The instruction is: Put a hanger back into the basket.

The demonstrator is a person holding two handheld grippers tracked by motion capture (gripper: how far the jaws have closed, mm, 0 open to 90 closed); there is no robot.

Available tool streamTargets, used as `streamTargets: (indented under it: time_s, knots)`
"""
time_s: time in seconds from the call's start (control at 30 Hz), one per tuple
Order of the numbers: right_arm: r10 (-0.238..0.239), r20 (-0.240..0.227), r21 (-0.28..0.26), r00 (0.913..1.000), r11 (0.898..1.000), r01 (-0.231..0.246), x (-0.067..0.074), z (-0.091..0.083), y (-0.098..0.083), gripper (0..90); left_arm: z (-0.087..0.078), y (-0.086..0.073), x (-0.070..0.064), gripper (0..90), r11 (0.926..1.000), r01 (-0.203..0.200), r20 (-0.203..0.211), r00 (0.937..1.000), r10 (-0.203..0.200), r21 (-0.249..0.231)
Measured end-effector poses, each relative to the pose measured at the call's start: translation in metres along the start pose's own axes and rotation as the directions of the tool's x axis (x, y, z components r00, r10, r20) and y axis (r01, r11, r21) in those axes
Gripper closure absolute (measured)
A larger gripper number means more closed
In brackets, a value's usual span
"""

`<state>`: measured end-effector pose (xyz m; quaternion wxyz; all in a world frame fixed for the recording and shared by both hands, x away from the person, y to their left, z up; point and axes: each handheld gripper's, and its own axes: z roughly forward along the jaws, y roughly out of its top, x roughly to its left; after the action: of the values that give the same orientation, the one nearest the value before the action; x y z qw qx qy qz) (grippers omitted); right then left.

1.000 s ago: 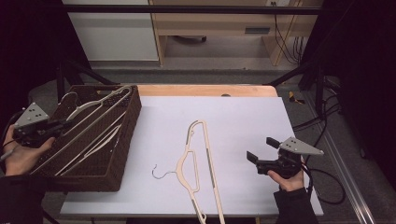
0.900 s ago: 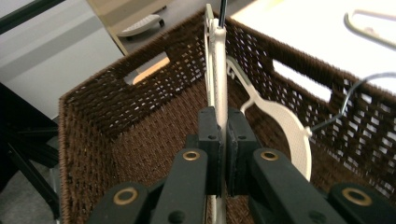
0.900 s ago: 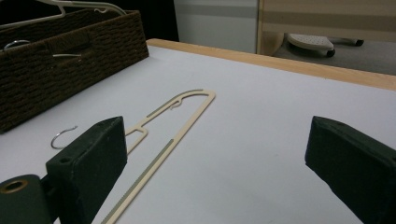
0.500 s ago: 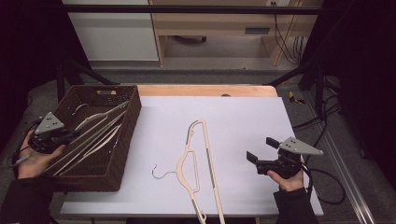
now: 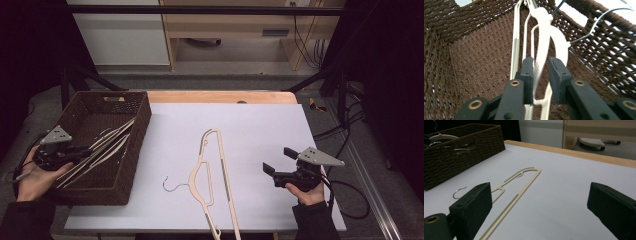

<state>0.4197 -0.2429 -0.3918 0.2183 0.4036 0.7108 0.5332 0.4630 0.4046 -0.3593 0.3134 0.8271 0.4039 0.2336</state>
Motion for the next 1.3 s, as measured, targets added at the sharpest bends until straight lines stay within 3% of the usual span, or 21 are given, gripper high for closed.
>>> streamTargets:
  time_s: [0.03, 0.07, 0.2, 0.33, 0.4, 0.53, 0.67, 0.7, 0.8, 0.93, 0.97, 1.07, 1.13, 1.2, 1.3]
  knots:
    - [0.0, -0.001, -0.001, 1.0, 1.0, 0.0, 0.0, 0.0, 0.0, 6.4, -0.003, 0.0, -0.001, 71.1, 0.9999, -0.011, 0.003, 0.9999, 0.011, 0.01]
    - [-0.001, -0.001, -0.001, 1.0, 1.0, 0.001, 0.001, 0.0, 0.0, 6.4, -0.004, -0.001, -0.004, 70.8, 1.0, -0.003, 0.002, 1.0, 0.003, -0.008]
    - [-0.009, -0.012, 0.001, 0.9999, 1.0, 0.009, 0.003, 0.0, 0.001, 6.4, -0.007, 0.0, -0.012, 69.1, 0.9996, 0.026, 0.046, 0.9986, -0.026, 0.008]
    - [-0.011, -0.012, -0.004, 0.9999, 1.0, 0.011, 0.005, 0.001, 0.002, 6.5, -0.009, 0.003, -0.018, 68.6, 0.9997, 0.019, 0.017, 0.9997, -0.019, -0.012]
    - [-0.014, -0.016, -0.004, 0.9998, 1.0, 0.014, 0.006, 0.001, 0.002, 6.5, -0.012, 0.005, -0.02, 69.0, 0.9998, 0.001, -0.026, 0.9997, -0.002, -0.02]
    - [-0.016, -0.023, -0.002, 0.9996, 1.0, 0.016, 0.008, 0.002, 0.003, 6.6, -0.009, 0.005, -0.014, 65.5, 0.998, 0.046, -0.067, 0.9966, -0.048, -0.043]
    - [-0.019, -0.021, -0.001, 0.9996, 1.0, 0.019, 0.007, 0.002, 0.002, 6.6, 0.0, 0.007, -0.013, 63.5, 0.9993, 0.021, -0.068, 0.9974, -0.023, -0.032]
    - [-0.015, -0.02, -0.001, 0.9997, 1.0, 0.015, 0.007, 0.002, 0.002, 6.5, 0.003, 0.009, -0.014, 64.4, 0.9999, 0.009, -0.068, 0.9977, -0.01, -0.007]
    - [-0.015, -0.02, 0.0, 0.9997, 1.0, 0.015, 0.008, 0.003, 0.002, 6.6, 0.013, 0.013, -0.016, 74.5, 0.9984, -0.01, -0.085, 0.9962, 0.015, 0.056]
    - [-0.021, -0.022, -0.002, 0.9995, 1.0, 0.021, 0.008, 0.003, 0.002, 6.6, 0.016, 0.014, -0.015, 79.6, 0.9978, -0.043, -0.107, 0.993, 0.048, 0.051]
    - [-0.021, -0.022, -0.002, 0.9995, 1.0, 0.021, 0.008, 0.003, 0.002, 6.6, 0.016, 0.013, -0.015, 80.5, 0.9965, -0.061, -0.11, 0.9917, 0.067, 0.057]
    - [-0.018, -0.022, -0.004, 0.9996, 1.0, 0.018, 0.008, 0.002, 0.003, 6.6, 0.012, 0.013, -0.014, 85.0, 0.9916, -0.117, -0.175, 0.9767, 0.125, 0.056]
    - [-0.021, -0.025, -0.003, 0.9995, 1.0, 0.021, 0.007, 0.001, 0.003, 6.6, 0.011, 0.013, -0.01, 86.2, 0.9879, -0.146, -0.176, 0.9724, 0.153, 0.051]
    - [-0.019, -0.019, -0.009, 0.9996, 1.0, 0.018, 0.007, 0.001, 0.003, 6.6, 0.01, 0.011, -0.005, 86.4, 0.9879, -0.15, -0.145, 0.9773, 0.154, 0.038]
    - [-0.015, -0.018, -0.014, 0.9997, 1.0, 0.015, 0.006, 0.0, 0.004, 6.6, 0.012, 0.01, -0.006, 86.3, 0.9896, -0.141, -0.132, 0.9807, 0.143, 0.03]
